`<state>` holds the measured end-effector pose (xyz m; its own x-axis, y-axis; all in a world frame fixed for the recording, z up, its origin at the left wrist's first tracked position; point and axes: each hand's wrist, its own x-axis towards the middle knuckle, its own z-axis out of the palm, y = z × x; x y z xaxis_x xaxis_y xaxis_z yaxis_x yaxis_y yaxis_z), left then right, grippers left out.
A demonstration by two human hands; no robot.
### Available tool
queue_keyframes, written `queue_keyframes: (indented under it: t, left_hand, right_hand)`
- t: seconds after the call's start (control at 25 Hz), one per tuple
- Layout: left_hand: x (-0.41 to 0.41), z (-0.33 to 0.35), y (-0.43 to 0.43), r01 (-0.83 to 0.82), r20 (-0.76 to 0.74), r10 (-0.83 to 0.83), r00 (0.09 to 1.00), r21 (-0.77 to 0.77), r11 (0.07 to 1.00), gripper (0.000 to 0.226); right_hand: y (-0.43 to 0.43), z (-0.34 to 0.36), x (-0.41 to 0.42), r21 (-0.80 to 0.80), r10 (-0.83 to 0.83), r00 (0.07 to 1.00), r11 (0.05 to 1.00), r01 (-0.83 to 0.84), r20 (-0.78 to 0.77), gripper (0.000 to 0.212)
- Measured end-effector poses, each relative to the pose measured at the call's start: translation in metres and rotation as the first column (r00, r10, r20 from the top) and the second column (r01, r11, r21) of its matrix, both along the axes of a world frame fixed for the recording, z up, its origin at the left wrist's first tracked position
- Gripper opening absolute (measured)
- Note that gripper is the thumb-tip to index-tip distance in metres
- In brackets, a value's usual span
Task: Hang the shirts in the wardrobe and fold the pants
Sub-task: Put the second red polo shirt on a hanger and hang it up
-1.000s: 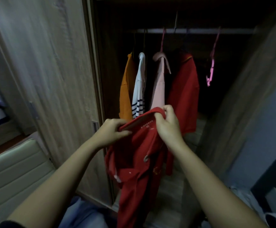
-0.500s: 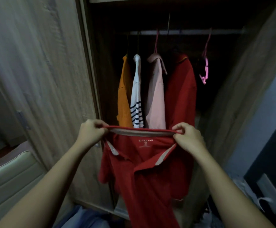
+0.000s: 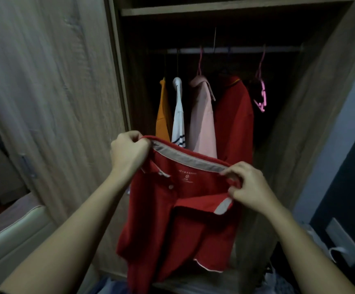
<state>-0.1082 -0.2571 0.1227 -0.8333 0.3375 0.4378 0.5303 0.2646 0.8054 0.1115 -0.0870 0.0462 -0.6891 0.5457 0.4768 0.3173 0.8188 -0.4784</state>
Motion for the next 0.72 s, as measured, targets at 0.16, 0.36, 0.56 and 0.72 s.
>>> queue_keyframes:
  t: [0.16,0.36,0.56,0.72]
  left_hand:
    - [-0.029,0.013,-0.006,-0.026,0.045,0.027,0.999,-0.016,1.000,0.016]
    - [-0.042,-0.008,-0.010,0.122,0.206,-0.123,0.971,0.020,0.992,0.017]
    - [-0.054,-0.039,-0.002,0.402,0.279,-0.371,0.886,-0.058,0.914,0.030]
    - [-0.044,-0.049,0.015,0.591,0.358,-0.494,0.792,-0.246,0.768,0.013]
  right_hand:
    - [-0.015,0.005,0.004,-0.150,0.056,0.998,0.987,-0.062,-0.038,0.057]
    - [-0.020,0.047,0.002,-0.108,-0.170,0.948,0.983,0.146,-0.268,0.040]
    - [-0.016,0.061,0.003,-0.068,-0.201,0.975,0.979,0.195,-0.094,0.046]
    - [-0.012,0.081,0.009,-0.051,-0.208,0.977,0.977,0.206,-0.037,0.054]
